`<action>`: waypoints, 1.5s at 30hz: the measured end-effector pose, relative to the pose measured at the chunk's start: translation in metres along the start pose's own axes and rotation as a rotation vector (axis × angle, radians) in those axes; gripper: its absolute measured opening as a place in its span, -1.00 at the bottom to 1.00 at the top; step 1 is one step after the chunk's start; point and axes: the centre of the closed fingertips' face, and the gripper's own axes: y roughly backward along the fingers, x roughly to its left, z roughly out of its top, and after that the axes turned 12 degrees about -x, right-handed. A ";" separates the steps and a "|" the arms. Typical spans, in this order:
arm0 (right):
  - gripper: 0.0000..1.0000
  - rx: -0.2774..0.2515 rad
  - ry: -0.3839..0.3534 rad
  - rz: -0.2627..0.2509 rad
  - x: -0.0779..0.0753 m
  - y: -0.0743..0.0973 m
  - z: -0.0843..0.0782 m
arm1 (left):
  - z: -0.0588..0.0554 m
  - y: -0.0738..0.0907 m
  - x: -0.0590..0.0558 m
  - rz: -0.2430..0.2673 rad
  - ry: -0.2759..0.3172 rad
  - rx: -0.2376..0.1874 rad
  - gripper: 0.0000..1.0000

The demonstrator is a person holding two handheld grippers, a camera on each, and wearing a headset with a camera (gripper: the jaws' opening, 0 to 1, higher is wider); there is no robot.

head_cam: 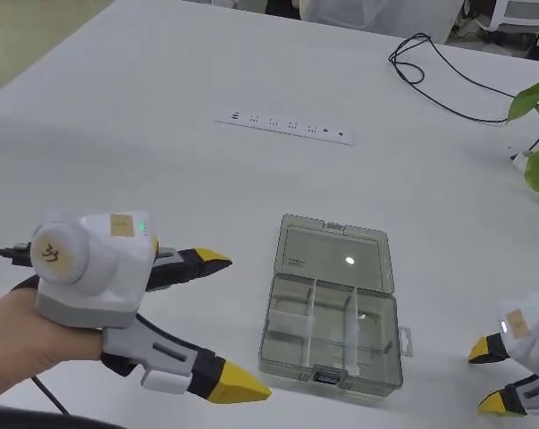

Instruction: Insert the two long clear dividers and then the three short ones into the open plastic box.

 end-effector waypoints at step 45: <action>-0.34 -0.255 0.091 -0.339 -0.008 0.110 0.173 | 0.085 -0.060 -0.032 -0.012 0.445 -0.223 0.38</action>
